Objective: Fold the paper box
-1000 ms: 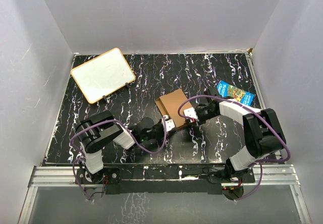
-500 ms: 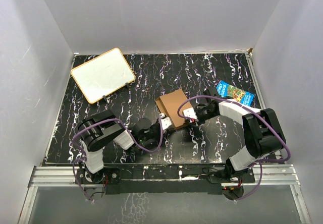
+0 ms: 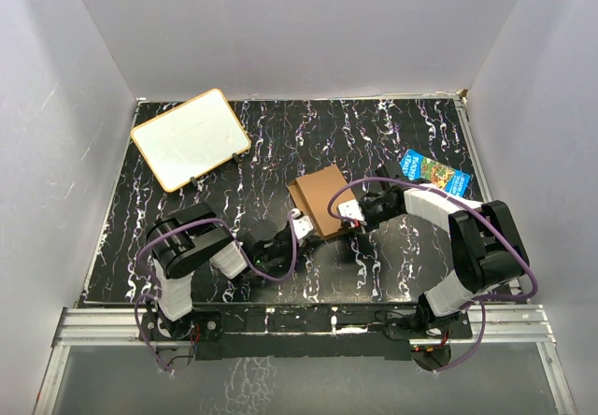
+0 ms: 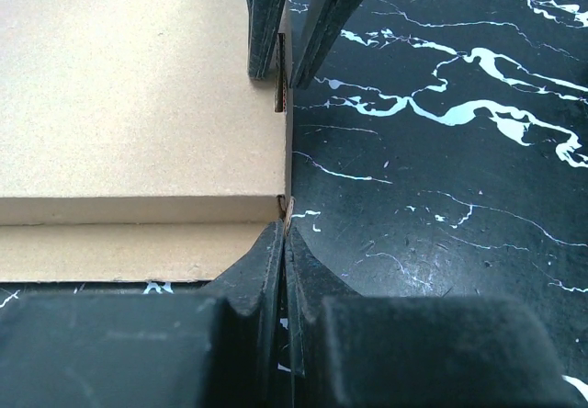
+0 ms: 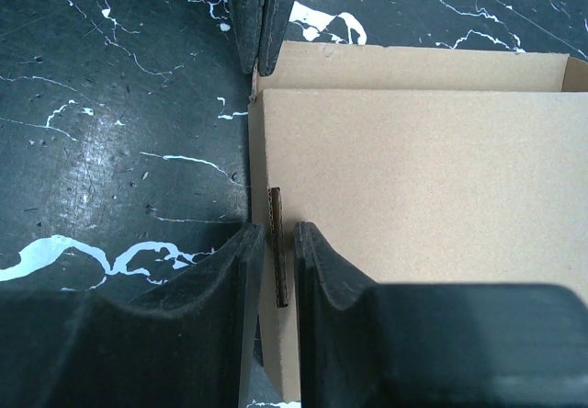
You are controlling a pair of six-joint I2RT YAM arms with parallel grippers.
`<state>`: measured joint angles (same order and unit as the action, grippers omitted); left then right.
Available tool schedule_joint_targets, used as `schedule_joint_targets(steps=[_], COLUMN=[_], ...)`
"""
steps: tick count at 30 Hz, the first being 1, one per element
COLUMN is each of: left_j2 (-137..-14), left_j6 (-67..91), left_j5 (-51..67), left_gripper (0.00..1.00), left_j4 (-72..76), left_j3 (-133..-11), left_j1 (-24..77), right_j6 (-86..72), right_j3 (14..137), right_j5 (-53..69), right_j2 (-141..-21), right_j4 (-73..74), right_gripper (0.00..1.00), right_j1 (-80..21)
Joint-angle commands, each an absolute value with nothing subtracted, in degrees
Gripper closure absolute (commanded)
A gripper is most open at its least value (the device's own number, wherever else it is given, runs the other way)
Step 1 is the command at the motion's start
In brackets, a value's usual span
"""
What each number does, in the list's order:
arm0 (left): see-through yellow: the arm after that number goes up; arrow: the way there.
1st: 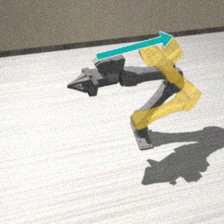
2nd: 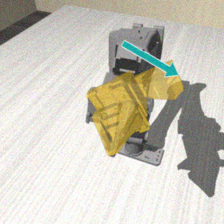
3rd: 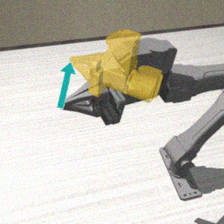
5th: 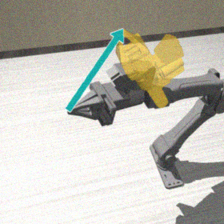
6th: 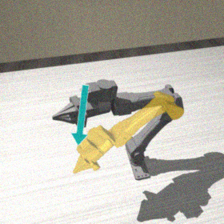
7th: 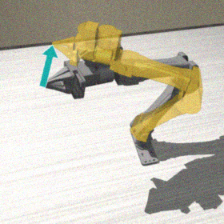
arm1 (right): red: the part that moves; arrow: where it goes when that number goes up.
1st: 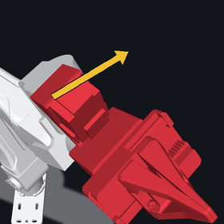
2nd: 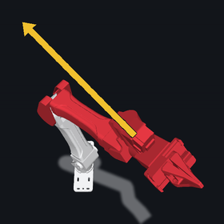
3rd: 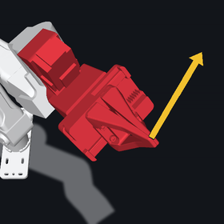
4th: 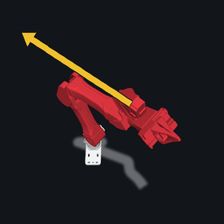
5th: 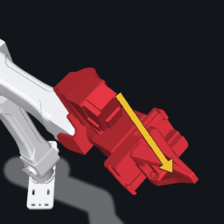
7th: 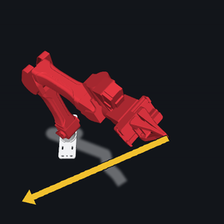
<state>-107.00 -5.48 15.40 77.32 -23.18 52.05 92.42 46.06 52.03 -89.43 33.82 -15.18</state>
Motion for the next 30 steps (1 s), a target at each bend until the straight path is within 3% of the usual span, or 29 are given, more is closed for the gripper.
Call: schedule_joint_targets(steps=[1, 30], left_j2=[-106.9, -111.6], left_j6=[-4.0, 2.7], left_j5=[15.6, 14.6], left_gripper=[1.00, 1.00], left_j4=[83.8, 95.5], left_j3=[-22.3, -20.0], left_j1=[51.5, 50.1], right_j6=[90.9, 90.4], right_j3=[45.4, 45.6], right_j5=[47.0, 46.1], right_j2=[-92.0, -92.5], right_j4=[36.9, 36.8], right_gripper=[0.76, 0.77], right_j1=[-15.4, -16.2])
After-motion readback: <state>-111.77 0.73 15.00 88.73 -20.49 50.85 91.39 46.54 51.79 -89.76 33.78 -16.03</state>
